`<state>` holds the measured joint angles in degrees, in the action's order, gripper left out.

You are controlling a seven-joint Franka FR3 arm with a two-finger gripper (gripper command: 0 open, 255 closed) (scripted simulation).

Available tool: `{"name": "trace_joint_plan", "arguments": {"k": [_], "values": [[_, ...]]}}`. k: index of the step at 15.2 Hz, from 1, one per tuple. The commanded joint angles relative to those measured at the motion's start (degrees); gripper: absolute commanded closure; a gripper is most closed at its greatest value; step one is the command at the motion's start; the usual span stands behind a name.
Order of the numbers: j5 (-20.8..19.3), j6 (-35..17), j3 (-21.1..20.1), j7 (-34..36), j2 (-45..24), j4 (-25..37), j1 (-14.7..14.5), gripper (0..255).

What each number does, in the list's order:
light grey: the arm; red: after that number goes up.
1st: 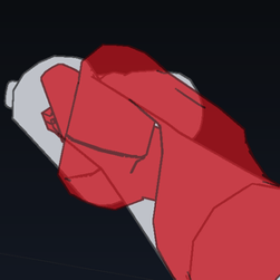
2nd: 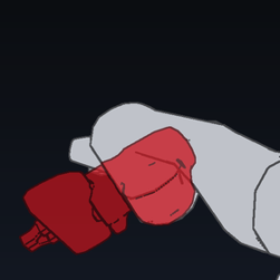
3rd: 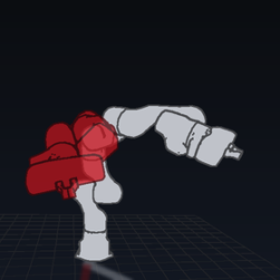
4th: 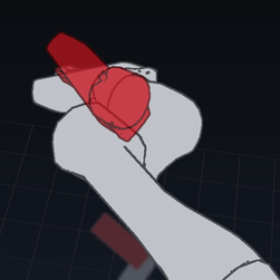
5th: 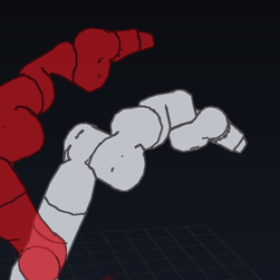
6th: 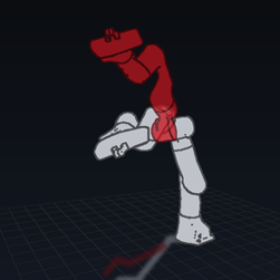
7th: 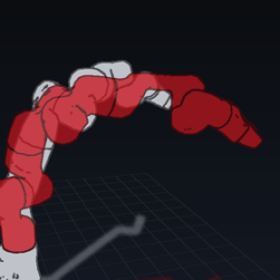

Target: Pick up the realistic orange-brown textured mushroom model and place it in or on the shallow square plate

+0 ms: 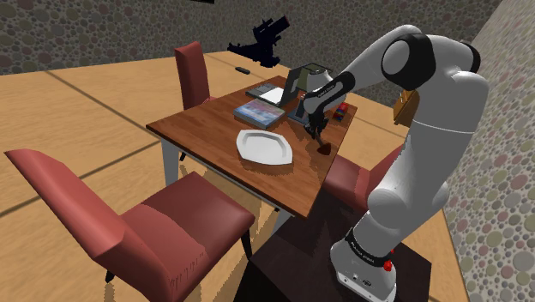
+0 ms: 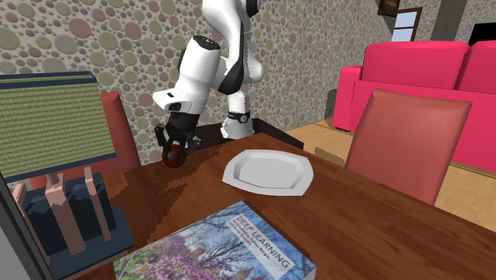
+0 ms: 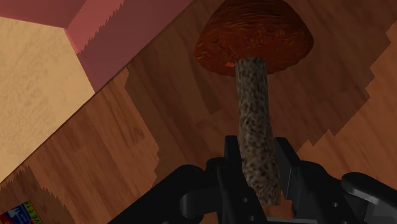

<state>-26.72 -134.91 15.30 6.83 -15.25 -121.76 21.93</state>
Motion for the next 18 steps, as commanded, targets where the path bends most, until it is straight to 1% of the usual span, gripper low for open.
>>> {"name": "trace_joint_plan", "arguments": {"k": [1, 2, 18], "values": [[0.0, 0.0, 0.0, 0.0, 0.0, 0.0, 0.0, 255], [0.0, 0.0, 0.0, 0.0, 0.0, 0.0, 0.0, 255], [1.5, 10.4, -0.4, -4.1, 7.5, 3.4, -0.6, 255]]}}
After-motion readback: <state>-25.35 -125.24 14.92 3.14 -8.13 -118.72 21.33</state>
